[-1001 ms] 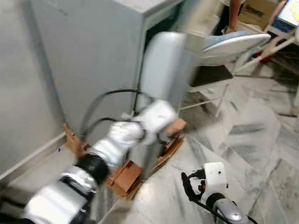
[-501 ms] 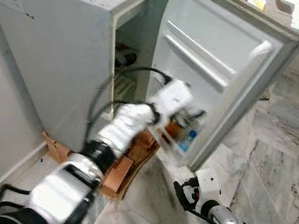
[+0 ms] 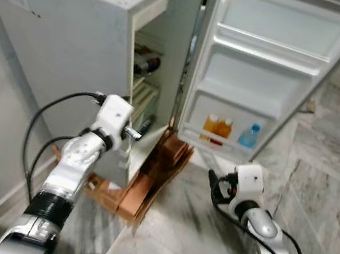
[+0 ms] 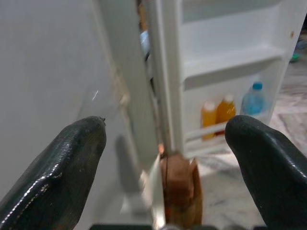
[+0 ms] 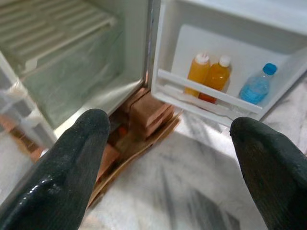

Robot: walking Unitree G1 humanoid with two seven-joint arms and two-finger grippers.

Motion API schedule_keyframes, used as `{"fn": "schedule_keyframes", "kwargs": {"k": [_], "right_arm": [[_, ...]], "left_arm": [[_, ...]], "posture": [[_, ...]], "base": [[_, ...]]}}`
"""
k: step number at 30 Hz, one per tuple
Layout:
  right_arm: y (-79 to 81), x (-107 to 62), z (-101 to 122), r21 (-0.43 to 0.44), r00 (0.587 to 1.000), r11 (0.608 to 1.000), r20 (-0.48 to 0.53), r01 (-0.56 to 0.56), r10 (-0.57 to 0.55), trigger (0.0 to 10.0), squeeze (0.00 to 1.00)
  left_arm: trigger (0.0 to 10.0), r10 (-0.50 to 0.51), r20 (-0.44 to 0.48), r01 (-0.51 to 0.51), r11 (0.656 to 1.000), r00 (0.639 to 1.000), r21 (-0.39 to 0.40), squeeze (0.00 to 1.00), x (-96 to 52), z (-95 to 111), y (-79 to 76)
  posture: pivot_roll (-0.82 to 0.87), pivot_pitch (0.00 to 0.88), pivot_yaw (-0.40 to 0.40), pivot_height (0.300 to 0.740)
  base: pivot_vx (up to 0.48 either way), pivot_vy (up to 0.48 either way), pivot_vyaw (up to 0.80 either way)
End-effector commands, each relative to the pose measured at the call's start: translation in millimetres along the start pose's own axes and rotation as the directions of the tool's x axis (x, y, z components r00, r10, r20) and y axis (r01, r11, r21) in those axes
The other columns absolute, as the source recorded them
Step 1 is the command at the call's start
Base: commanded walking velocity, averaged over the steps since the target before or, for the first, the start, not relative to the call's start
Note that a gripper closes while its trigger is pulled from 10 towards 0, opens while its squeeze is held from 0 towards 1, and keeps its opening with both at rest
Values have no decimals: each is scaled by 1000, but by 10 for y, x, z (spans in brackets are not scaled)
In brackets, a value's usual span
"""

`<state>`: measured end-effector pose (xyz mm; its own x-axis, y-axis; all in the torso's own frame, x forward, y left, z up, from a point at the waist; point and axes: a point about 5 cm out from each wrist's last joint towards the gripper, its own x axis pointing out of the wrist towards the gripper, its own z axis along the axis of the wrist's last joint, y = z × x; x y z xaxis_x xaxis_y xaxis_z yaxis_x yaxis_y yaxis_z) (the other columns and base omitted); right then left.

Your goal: Restocking fridge

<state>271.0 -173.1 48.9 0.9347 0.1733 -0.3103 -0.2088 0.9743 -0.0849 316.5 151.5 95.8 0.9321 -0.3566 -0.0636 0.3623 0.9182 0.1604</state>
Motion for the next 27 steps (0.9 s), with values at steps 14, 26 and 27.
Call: {"fn": "schedule_keyframes", "kwargs": {"k": [14, 26, 27], "right_arm": [[63, 62, 153, 8, 996, 999, 80, 39, -39, 10000, 0], [-11, 58, 215, -25, 992, 998, 110, 63, -60, 10000, 0], [-10, 55, 210, -25, 992, 998, 110, 63, -60, 10000, 0]], "left_arm": [[10000, 127, -5, -127, 992, 992, 23, 0, -134, 87, 239], [10000, 209, -45, -208, 978, 977, 11, 0, -248, -28, 258], [10000, 214, -46, -214, 977, 976, 10, 0, -253, -31, 259]], "posture": [[27, 1, -21, 740], [23, 0, -39, 740], [22, 0, -41, 740]], "base": [[0, -188, 0], [0, -480, 0], [0, -480, 0]]}}
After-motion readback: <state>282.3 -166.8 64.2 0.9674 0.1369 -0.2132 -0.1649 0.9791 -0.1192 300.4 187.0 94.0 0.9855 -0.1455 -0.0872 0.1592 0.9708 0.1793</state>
